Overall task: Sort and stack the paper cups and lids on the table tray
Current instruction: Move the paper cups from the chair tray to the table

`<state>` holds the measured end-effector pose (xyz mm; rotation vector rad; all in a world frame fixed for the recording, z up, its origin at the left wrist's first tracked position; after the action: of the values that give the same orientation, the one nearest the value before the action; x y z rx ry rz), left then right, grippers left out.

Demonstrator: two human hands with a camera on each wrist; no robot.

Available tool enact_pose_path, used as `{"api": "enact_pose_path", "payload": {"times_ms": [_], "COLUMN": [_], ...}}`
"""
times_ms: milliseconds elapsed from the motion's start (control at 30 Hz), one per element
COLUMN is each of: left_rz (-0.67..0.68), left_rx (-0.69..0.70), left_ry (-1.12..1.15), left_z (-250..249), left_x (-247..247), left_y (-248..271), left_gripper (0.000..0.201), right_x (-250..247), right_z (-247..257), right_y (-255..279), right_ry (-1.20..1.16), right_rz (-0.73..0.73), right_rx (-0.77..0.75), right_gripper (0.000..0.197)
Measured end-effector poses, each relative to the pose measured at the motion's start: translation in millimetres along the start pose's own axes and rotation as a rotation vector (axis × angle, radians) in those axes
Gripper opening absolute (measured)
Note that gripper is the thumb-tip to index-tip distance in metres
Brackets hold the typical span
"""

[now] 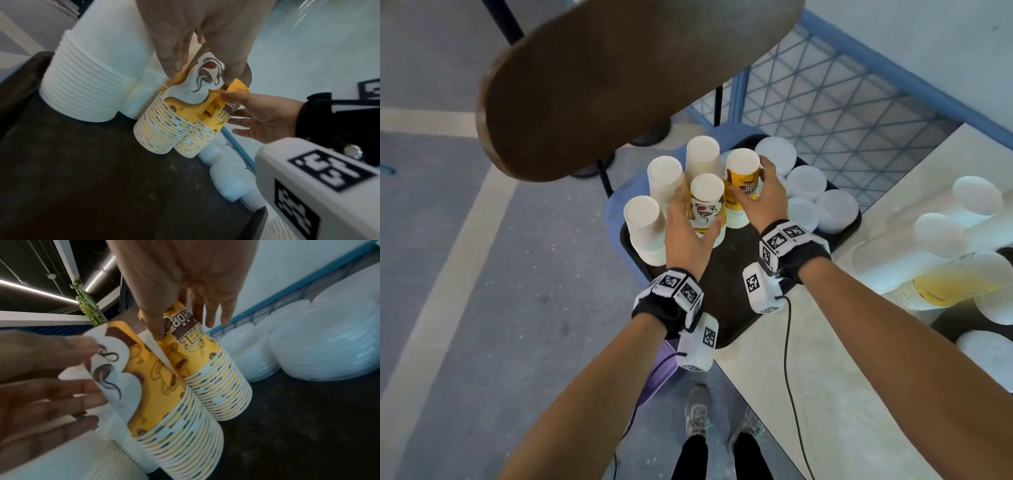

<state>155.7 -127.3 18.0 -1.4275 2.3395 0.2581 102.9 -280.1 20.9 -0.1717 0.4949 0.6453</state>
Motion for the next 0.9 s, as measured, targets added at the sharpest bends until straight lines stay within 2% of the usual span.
{"api": "enact_pose_path", "payload": {"times_ms": [133,267,400,533,633,733,900], "left_rz": [0.009,0.010,0.032,0.064,0.092,0.160,0.193], "left_rx": [-0.036,-0.011,0.029,-0.025,-0.097,-0.219,-0.300], "left_ry": [-0.008,-0.056,-0.031,-0.014,0.009,0.015,0.009], "left_z": [-1,-2,-2,11,30,53,67], "left_x": [9,4,-7,-19,-17,-9,-3], "left_y": [-14,-11,14,49,61,65,69], "left_gripper": [0.076,0.056,0.054,0.055,0.072,0.083,0.088], "right_x": [-3,-10,-19,-24,-20,-5,10], "right_z": [-4,-4,-8,-15,-29,-48,-69], "right_y": [5,22,51,86,97,95,97], "right_ry": [0.045,0.069,0.045,0.014,0.033,0.037,-0.004], "right_rz": [0.030,0.045,0.052,0.042,0.044,0.133,0.165], "right_rx": [-0.038,-0.066,-0.088,-0.106,-0.031,0.125,0.316], "right_gripper": [0.069,0.069,0.067,0.069,0.080,0.099,0.097]}}
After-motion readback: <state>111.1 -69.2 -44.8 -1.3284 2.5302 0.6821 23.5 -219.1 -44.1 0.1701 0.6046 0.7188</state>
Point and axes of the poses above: each hand's wrist, its own y-axis away from the middle knuckle, its own x-axis out of the palm, z = x × y, the point moved 5 cm from there along -y, towards the middle knuckle, and after that the axes turned 1 degree about -z, right-handed, at the moved point
